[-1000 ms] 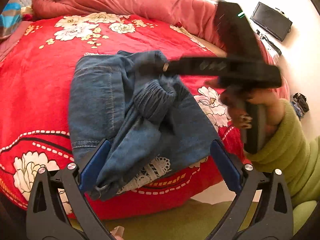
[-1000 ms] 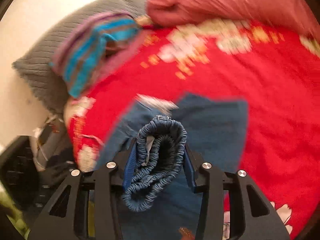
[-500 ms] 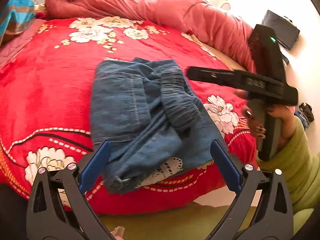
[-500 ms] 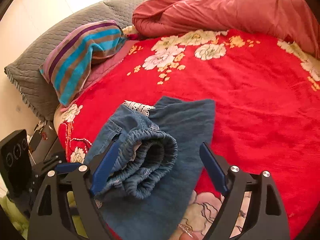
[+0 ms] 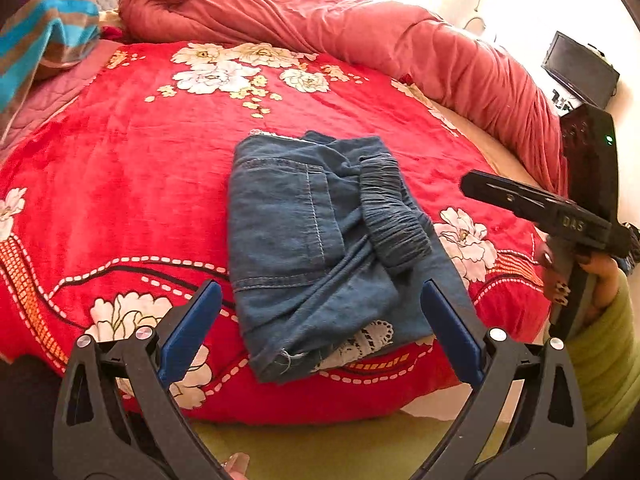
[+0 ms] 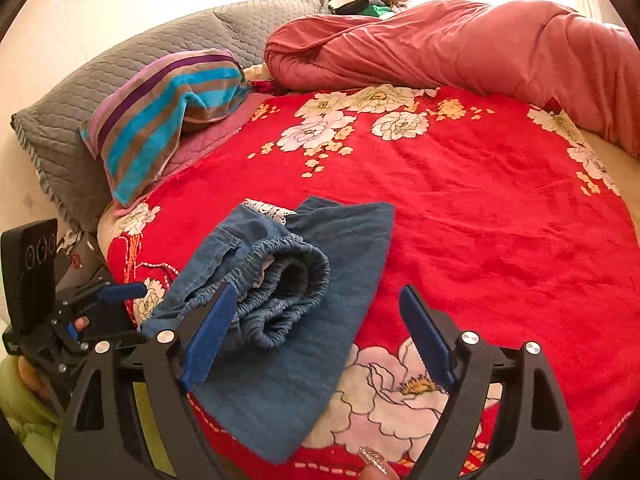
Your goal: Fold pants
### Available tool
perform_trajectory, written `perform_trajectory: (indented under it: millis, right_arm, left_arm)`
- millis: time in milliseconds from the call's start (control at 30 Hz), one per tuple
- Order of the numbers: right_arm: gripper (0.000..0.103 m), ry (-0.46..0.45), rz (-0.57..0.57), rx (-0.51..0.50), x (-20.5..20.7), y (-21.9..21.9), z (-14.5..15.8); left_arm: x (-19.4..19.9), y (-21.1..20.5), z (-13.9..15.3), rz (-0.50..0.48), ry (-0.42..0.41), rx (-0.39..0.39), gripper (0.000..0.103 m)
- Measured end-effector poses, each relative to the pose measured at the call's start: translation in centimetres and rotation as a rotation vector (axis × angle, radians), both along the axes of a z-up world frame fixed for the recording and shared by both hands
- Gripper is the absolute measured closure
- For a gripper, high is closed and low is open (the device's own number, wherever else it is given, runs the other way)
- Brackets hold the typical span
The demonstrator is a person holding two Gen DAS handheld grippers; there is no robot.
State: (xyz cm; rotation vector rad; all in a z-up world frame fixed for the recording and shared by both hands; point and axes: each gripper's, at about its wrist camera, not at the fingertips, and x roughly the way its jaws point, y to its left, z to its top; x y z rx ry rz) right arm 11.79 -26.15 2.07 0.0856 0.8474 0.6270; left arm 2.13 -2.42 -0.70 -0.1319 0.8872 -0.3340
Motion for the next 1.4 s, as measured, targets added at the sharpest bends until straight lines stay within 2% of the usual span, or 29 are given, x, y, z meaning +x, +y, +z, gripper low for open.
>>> perform_trajectory:
  millis: [433,567,633,700,867,933,1100,1133,1167,1200,1300,1400]
  right_arm:
    - [0.021,-0.077,0.046,-0.068,-2.8,-0.2,0.1]
    - [0.021,-0.107,0.167,-0.093,-4.6,1.5,0.2]
    - [0.028,-0.136,0.230,-0.110,-5.7,2.8,0.4]
    - [0.042,-0.148,0.316,-0.110,-6.8,4.8,0.5]
    - [0.053,-0.192,0.472,-0.157,-8.5,9.2,0.3]
    - [0.056,-0.227,0.524,-0.206,-8.7,11.0,0.2]
    - [0.058,-0.285,0.630,-0.333,-8.2,14.9,-1.3]
    - [0.066,-0.289,0.636,-0.348,-7.9,15.2,-1.8]
    - [0.090,-0.273,0.651,-0.342,-7.6,15.5,-2.3]
    - [0.093,-0.216,0.681,-0.311,-7.4,15.5,-2.6]
    - [0.094,-0.223,0.730,-0.289,-8.8,14.4,-2.2]
    - [0.094,-0.195,0.710,-0.299,-9.3,13.3,-3.6]
  left_arm:
    - [0.6,1.1,-0.6,0.071,0.032,0.043,0.010]
    - [1.4,3.5,-0.5,0.151,0.043,0.036,0.010]
    - [2.2,4.9,-0.2,0.201,0.053,0.028,0.010]
    - [3.2,5.9,0.1,0.235,0.058,0.026,0.010]
    - [5.8,5.3,0.4,0.193,0.072,0.036,0.012]
    - [7.0,4.1,0.3,0.147,0.080,0.057,0.021]
    - [9.7,2.1,-1.3,0.114,0.130,0.106,0.021]
    - [10.1,1.8,-1.8,0.113,0.138,0.118,0.021]
    - [10.4,1.6,-2.2,0.114,0.143,0.129,0.021]
    - [10.6,1.5,-2.6,0.117,0.150,0.134,0.021]
    - [10.8,1.8,-3.7,0.119,0.165,0.110,0.020]
    - [10.8,2.0,-4.2,0.124,0.166,0.079,0.017]
